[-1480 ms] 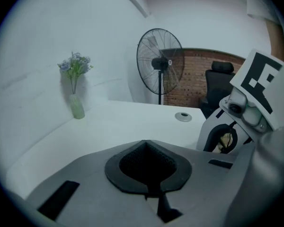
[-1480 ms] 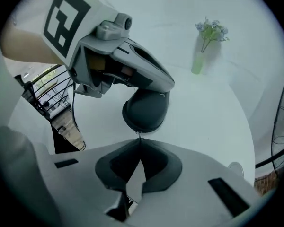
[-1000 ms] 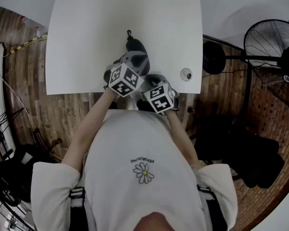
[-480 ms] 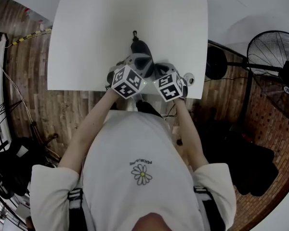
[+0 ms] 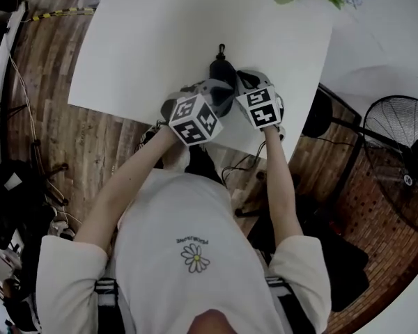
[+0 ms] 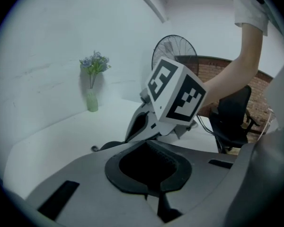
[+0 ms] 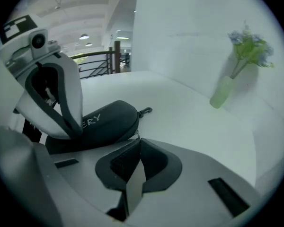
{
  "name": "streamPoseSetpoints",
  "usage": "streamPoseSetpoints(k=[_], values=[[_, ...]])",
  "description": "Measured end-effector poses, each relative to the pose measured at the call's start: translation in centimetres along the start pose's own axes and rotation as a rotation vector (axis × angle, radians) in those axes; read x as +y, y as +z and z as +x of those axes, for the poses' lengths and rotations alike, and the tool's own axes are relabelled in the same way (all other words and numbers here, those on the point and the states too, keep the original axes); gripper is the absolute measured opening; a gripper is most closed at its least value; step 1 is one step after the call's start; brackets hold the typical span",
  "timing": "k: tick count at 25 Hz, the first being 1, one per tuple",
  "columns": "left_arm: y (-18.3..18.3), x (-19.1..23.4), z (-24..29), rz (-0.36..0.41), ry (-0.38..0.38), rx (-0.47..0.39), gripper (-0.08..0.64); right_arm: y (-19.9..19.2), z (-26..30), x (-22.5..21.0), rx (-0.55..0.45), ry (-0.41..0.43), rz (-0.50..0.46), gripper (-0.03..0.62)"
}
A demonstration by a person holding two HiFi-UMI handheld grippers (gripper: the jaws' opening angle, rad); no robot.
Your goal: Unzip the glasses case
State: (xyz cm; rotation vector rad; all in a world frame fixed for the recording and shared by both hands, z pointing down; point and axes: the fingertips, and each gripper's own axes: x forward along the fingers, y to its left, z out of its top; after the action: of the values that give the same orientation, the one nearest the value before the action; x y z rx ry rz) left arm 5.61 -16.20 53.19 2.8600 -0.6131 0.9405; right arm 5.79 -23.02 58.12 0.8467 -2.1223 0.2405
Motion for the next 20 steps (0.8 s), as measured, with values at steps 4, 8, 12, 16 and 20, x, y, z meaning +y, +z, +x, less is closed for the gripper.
streamPoseSetpoints(k=[4,8,12,16,20], values=[[0.3,2.2,-2.1,-0.027,0.072,-0.001,0.012,-1.8,-2.8,0.7,0.014,-0.144,0.218,0.006],[-0.1,2.3,-4.1,0.000,0.091,0.054,0.012,-3.6,-4.5,7.4,0.067,-0.088,0.227,0.007],[-2.9,0.2,-4.5,-0.048,0.063,0.137,0.012,-3.2,-4.0,13.3,0.064,-0.022,0.223,0.007],[-4.3,-1.1,-5.4,-0.034,0.098,0.145,0.014,-3.1,-3.7,15.3,0.075,-0.025,0.177,0.007],[-4.4,-0.7,-5.3,-0.001,0.124,0.141,0.012,-3.4,-4.3,14.3,0.097,-0.058,0.144,0.008]])
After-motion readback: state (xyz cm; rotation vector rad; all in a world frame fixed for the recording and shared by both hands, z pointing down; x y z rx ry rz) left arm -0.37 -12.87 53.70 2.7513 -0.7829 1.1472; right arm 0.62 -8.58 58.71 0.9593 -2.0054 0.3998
